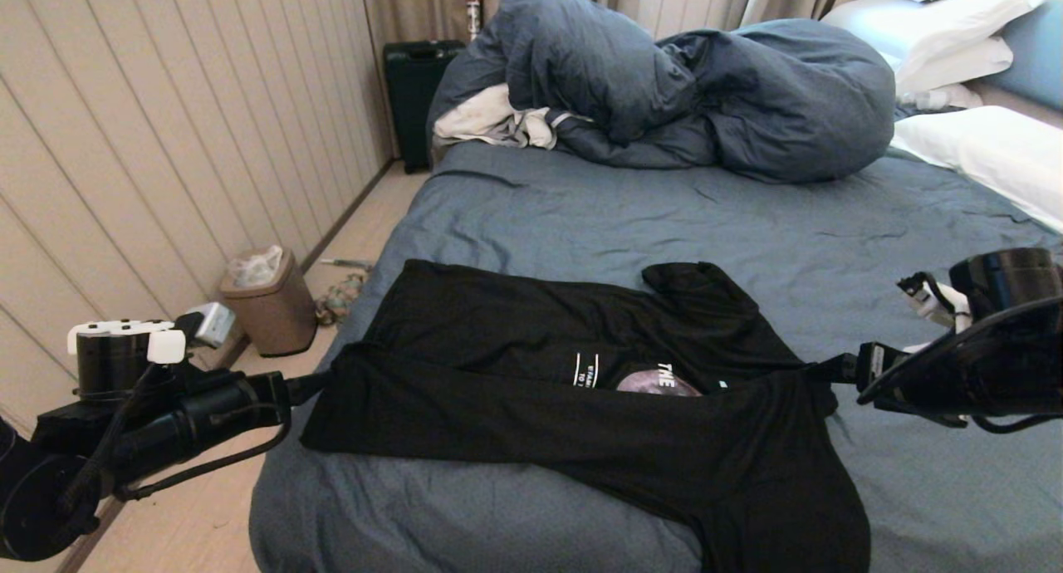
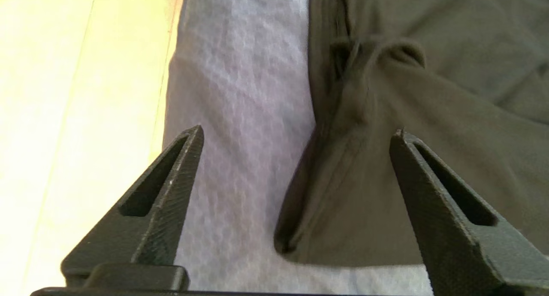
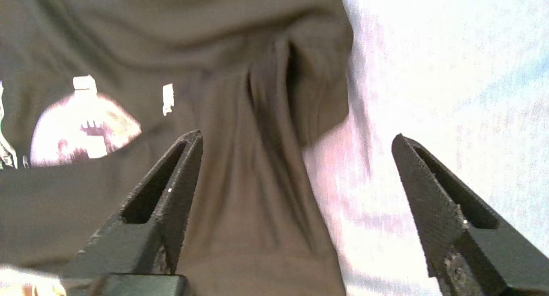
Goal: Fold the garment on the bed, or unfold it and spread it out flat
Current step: Fold the black T-shirt
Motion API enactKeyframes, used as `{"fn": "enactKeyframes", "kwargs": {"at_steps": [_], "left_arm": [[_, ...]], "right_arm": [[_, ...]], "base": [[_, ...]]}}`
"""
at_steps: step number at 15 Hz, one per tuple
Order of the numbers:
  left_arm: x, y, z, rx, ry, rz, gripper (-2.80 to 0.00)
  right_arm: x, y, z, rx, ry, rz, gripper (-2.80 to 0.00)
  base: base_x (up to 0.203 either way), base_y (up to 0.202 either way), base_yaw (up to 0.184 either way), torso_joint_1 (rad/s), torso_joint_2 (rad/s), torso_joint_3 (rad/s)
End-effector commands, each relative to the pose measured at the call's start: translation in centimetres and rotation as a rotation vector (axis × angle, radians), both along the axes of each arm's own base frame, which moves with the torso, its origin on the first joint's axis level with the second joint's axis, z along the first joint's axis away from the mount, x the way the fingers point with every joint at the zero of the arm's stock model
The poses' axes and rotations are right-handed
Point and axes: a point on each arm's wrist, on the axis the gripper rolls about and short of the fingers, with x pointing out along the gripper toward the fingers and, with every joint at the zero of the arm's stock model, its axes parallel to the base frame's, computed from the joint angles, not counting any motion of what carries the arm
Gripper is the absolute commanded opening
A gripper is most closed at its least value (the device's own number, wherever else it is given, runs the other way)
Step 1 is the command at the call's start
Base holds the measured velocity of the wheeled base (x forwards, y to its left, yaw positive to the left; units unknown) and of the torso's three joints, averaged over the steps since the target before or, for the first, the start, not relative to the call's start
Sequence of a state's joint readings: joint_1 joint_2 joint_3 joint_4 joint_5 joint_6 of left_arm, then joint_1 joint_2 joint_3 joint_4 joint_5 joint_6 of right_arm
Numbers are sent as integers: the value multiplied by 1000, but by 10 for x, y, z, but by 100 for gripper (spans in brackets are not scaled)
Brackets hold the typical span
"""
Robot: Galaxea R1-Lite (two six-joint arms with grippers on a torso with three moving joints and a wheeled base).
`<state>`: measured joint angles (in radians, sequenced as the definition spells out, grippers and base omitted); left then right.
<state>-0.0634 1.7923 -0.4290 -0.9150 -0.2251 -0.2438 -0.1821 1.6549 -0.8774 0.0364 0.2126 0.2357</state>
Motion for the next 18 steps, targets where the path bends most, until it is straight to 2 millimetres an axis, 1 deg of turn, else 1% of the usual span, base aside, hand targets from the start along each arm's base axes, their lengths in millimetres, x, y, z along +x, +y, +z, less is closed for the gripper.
{"fn": "enactKeyframes", "kwargs": {"at_steps": [1, 2, 3, 5, 6, 7, 9, 11, 13, 15, 17, 18], "left_arm": [[-2, 0, -3, -3, 7, 0, 0], [-2, 0, -4, -2, 7, -2, -169], [-1, 0, -5, -3, 7, -1, -280], [0, 0, -7, -5, 9, 1, -280], [0, 2, -4, -10, 0, 11, -280], [1, 7, -4, -6, 0, 28, -280], [3, 8, -7, 1, 15, 38, -280], [-1, 8, -9, 6, 42, 43, -280], [4, 13, -10, 16, 79, 73, -280], [5, 15, -18, 20, 155, 77, -280], [0, 12, -18, 17, 159, 59, -280], [-4, 11, -13, 16, 142, 56, -280]], "right_arm": [[-12, 1, 0, 5, 3, 5, -280], [-20, 3, -2, 12, 6, 28, -280], [-24, 4, 0, 23, -5, 45, -280], [-25, 6, -4, 71, 3, 88, -280], [-26, 6, -5, 103, -1, 114, -280], [-28, 5, -2, 120, -11, 117, -280], [-30, 5, -1, 138, -9, 98, -280], [-28, 0, -6, 181, 23, 27, -280], [-32, -10, -1, 216, 37, -69, -280], [-33, -17, 5, 209, 87, -123, -280], [-29, -22, 6, 202, 148, -172, -280], [-30, -22, 5, 189, 168, -187, -280]], "base": [[0, 0, 0, 0, 0, 0], [0, 0, 0, 0, 0, 0], [0, 0, 0, 0, 0, 0], [0, 0, 0, 0, 0, 0], [0, 0, 0, 0, 0, 0], [0, 0, 0, 0, 0, 0], [0, 0, 0, 0, 0, 0], [0, 0, 0, 0, 0, 0], [0, 0, 0, 0, 0, 0], [0, 0, 0, 0, 0, 0], [0, 0, 0, 0, 0, 0], [0, 0, 0, 0, 0, 0]]}}
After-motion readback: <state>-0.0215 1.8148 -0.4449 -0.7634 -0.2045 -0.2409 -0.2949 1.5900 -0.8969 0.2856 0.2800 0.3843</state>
